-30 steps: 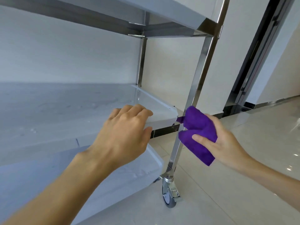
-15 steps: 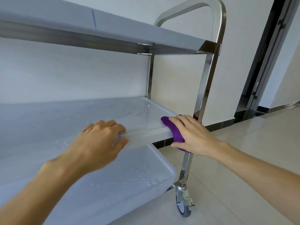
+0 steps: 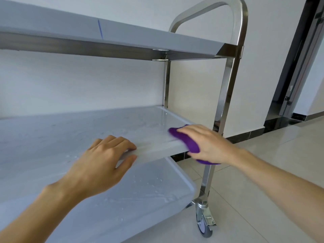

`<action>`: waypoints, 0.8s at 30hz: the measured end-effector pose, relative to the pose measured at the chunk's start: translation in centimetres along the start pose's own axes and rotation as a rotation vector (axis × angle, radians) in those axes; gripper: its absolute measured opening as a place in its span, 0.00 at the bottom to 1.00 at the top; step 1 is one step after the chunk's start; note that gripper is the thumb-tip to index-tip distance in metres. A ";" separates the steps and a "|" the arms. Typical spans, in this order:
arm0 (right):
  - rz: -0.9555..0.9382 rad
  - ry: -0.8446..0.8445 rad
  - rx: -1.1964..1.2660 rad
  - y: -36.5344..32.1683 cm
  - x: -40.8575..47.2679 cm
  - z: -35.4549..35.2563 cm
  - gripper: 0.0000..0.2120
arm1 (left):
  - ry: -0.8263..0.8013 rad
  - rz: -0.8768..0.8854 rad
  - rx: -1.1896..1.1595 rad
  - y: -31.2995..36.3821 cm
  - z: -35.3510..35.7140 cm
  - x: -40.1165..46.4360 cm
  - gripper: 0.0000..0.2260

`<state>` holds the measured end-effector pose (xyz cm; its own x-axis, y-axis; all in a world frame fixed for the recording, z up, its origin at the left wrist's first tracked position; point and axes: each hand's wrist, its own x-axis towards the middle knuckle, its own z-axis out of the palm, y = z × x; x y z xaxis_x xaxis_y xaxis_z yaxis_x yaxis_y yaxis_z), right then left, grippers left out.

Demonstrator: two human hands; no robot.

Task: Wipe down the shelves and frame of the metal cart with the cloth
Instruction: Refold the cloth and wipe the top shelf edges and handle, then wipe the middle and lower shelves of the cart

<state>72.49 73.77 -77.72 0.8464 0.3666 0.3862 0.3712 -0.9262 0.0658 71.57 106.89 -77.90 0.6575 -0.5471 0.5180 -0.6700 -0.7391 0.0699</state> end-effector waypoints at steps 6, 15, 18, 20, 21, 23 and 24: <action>0.164 -0.005 0.039 1.0 -0.3 0.4 0.40 | -0.022 -0.009 0.016 0.4 -0.2 -0.4 0.15; -0.045 -0.132 0.304 -11.2 4.0 0.4 0.53 | 0.094 -0.108 -0.129 0.7 -1.3 -0.9 0.11; -0.060 -0.188 0.461 -13.9 5.4 0.0 0.50 | 0.105 -0.096 -0.194 0.7 -2.0 -1.6 0.09; -0.065 -0.225 0.552 -14.3 5.9 -0.4 0.52 | 0.075 -0.084 -0.170 0.6 -2.1 -2.1 0.09; -0.060 -0.251 0.588 -13.9 6.0 -0.6 0.55 | 0.065 -0.087 -0.137 0.6 -2.1 -2.3 0.09; -0.061 -0.298 0.604 -12.6 5.8 -1.1 0.59 | 0.061 -0.095 -0.085 0.6 -2.0 -2.4 0.09; -0.073 -0.314 0.576 -11.8 5.6 -1.4 0.58 | 0.061 -0.090 -0.057 0.7 -2.0 -2.3 0.09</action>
<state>72.30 86.60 -75.09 0.8500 0.5159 0.1067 0.5031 -0.7347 -0.4552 68.87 108.45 -77.33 0.6948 -0.4534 0.5583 -0.6289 -0.7596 0.1658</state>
